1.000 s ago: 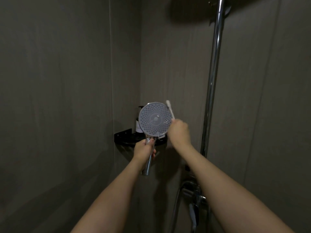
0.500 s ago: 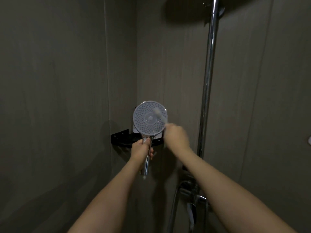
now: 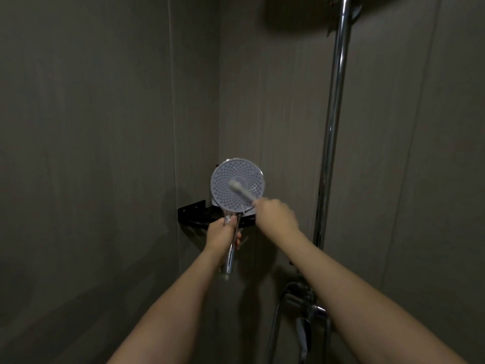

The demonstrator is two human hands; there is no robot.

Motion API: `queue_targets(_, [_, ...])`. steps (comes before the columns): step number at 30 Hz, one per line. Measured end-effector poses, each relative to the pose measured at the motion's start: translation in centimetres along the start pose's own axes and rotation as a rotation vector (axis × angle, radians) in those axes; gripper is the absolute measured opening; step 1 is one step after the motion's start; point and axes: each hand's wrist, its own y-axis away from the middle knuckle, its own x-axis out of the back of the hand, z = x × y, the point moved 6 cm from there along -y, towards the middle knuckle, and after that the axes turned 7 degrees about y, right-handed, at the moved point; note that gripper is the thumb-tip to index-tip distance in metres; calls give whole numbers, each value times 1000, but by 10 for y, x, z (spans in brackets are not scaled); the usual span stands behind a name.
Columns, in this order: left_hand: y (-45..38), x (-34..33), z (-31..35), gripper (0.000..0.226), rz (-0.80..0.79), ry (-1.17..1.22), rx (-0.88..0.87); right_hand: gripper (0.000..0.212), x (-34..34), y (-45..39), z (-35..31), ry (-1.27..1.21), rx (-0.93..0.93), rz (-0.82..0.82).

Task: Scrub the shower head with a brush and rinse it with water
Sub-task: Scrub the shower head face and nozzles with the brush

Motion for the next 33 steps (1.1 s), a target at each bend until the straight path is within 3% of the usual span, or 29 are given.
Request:
queue_targets(3, [-1, 3, 1, 28, -1, -13, 1, 35, 23, -13, 17, -30, -68, 211])
queue_targets(6, [-4, 4, 1, 30, 14, 4, -8, 31, 2, -3, -3, 110, 172, 48])
queue_targets(8, [-5, 4, 1, 31, 17, 11, -10, 29, -8, 0, 4, 105, 86, -52])
queue_targets(11, [-6, 4, 0, 32, 11, -23, -11, 35, 13, -11, 16, 76, 6, 135])
queue_targets(14, [-5, 4, -1, 31, 21, -10, -2, 33, -2, -7, 7, 98, 125, 14])
queue_targets(16, [-6, 4, -1, 29, 20, 17, 12, 33, -9, -4, 19, 96, 39, -58])
queue_targets(19, [-7, 6, -1, 30, 24, 30, 21, 37, 8, -10, 34, 107, -13, 119])
queue_targets(23, [-9, 8, -4, 30, 34, 20, 18, 34, -13, 1, 25, 130, 73, -51])
queue_targets(27, [-8, 6, -5, 31, 30, 4, 13, 37, 8, -10, 39, 75, -9, 140])
queue_targets(29, [-7, 7, -6, 30, 33, -7, 12, 35, -2, -10, 30, 63, 72, 47])
queue_targets(31, [-7, 7, -6, 30, 33, -3, 11, 34, -12, -7, 30, 101, 33, -75])
queue_targets(33, [-6, 6, -8, 32, 29, -6, 17, 37, -2, -12, 33, 86, 18, 12])
